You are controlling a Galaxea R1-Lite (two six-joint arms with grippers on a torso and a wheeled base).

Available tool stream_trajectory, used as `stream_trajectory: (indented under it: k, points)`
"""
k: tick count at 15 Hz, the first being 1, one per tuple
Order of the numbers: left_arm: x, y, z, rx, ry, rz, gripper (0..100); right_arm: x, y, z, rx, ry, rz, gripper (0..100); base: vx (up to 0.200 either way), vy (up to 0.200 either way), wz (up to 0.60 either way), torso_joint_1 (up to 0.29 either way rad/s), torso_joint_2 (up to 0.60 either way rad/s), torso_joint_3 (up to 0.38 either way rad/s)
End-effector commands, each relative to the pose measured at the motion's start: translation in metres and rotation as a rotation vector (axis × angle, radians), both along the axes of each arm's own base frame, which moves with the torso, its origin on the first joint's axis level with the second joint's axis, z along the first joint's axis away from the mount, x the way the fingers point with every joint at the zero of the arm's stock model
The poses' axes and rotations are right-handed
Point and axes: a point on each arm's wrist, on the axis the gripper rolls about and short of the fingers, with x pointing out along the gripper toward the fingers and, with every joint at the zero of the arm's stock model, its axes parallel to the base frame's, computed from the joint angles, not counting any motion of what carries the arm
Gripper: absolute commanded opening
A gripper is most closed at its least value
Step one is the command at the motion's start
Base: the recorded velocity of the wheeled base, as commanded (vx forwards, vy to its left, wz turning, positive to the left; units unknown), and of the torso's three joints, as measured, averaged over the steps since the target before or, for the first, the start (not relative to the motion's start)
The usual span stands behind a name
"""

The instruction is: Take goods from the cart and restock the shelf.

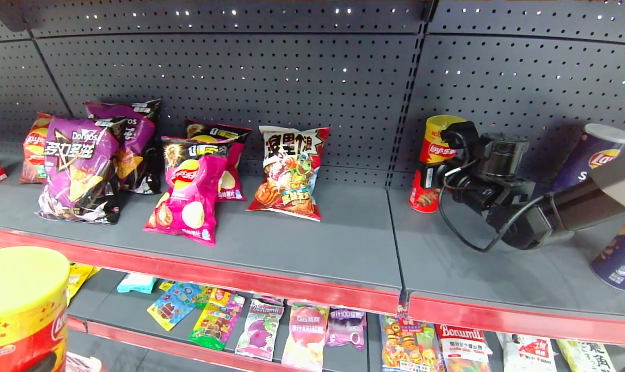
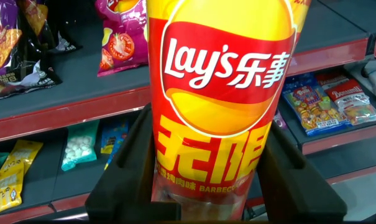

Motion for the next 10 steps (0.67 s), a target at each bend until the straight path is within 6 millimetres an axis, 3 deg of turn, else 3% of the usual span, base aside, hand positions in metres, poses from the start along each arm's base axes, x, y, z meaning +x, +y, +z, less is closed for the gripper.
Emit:
stream_trajectory:
  k: [1, 5, 10]
  points:
    - [0.000, 0.000, 0.000, 0.000, 0.001, 0.001, 0, 0.000, 0.001, -0.001, 0.000, 0.001, 0.002, 0, 0.000, 0.000, 0.00, 0.000, 0.00, 0.000]
    - [0.000, 0.000, 0.000, 0.000, 0.001, 0.001, 0, -0.004, 0.003, 0.002, 0.002, -0.002, 0.005, 0, 0.000, 0.000, 0.00, 0.000, 0.00, 0.000]
    - [0.000, 0.000, 0.000, -0.001, -0.001, -0.002, 0, -0.034, 0.010, 0.033, -0.013, -0.060, -0.004, 0, 0.000, 0.000, 0.00, 0.000, 0.00, 0.000]
